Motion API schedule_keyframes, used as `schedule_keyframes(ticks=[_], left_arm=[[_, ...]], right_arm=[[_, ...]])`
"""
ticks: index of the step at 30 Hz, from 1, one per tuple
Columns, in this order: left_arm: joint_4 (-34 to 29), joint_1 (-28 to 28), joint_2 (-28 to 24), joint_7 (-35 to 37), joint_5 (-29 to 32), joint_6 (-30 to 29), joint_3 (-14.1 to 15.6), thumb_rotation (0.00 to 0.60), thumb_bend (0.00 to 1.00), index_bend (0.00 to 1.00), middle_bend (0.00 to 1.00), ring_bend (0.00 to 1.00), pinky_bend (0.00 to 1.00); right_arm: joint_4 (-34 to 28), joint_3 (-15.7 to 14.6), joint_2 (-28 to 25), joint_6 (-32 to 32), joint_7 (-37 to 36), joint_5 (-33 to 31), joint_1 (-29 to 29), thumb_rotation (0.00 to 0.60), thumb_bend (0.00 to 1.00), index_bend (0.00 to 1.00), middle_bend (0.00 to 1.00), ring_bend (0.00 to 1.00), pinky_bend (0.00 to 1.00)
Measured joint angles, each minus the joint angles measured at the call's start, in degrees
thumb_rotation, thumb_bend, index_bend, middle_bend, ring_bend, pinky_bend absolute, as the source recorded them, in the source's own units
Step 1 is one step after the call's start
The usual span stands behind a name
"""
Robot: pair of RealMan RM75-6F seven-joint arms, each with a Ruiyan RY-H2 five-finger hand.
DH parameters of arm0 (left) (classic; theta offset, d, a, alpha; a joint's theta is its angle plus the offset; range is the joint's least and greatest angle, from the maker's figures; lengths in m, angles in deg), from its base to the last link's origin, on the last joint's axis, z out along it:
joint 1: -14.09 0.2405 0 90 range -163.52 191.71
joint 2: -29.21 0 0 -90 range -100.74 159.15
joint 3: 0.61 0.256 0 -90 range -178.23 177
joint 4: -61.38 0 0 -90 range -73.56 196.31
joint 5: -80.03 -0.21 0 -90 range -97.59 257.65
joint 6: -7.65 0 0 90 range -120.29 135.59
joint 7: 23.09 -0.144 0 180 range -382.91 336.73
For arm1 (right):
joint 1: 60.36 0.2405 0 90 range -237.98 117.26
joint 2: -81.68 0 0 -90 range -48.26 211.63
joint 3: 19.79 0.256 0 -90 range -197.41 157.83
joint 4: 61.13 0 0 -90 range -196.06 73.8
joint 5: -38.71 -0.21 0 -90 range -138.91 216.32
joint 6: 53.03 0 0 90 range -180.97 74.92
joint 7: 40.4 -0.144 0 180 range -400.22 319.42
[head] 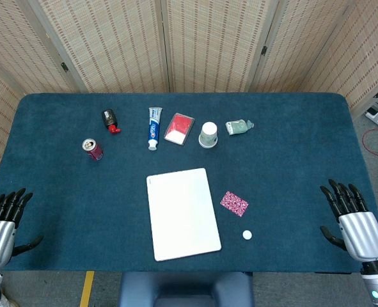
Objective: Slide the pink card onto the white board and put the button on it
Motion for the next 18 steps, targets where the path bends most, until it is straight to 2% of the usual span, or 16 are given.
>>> schedule_keyframes(ticks=[18], left_arm=[[0.22,0.09,-0.05,0.52,-0.04,-0.17,-0.05,0.600,0.14,0.11,0.07,0.09,0.00]], right_arm=[[-0.69,0.83,1.40,2.26,1.53,0.49,0.69,0.600,0.27,0.00,0.00,0.00,0.00]])
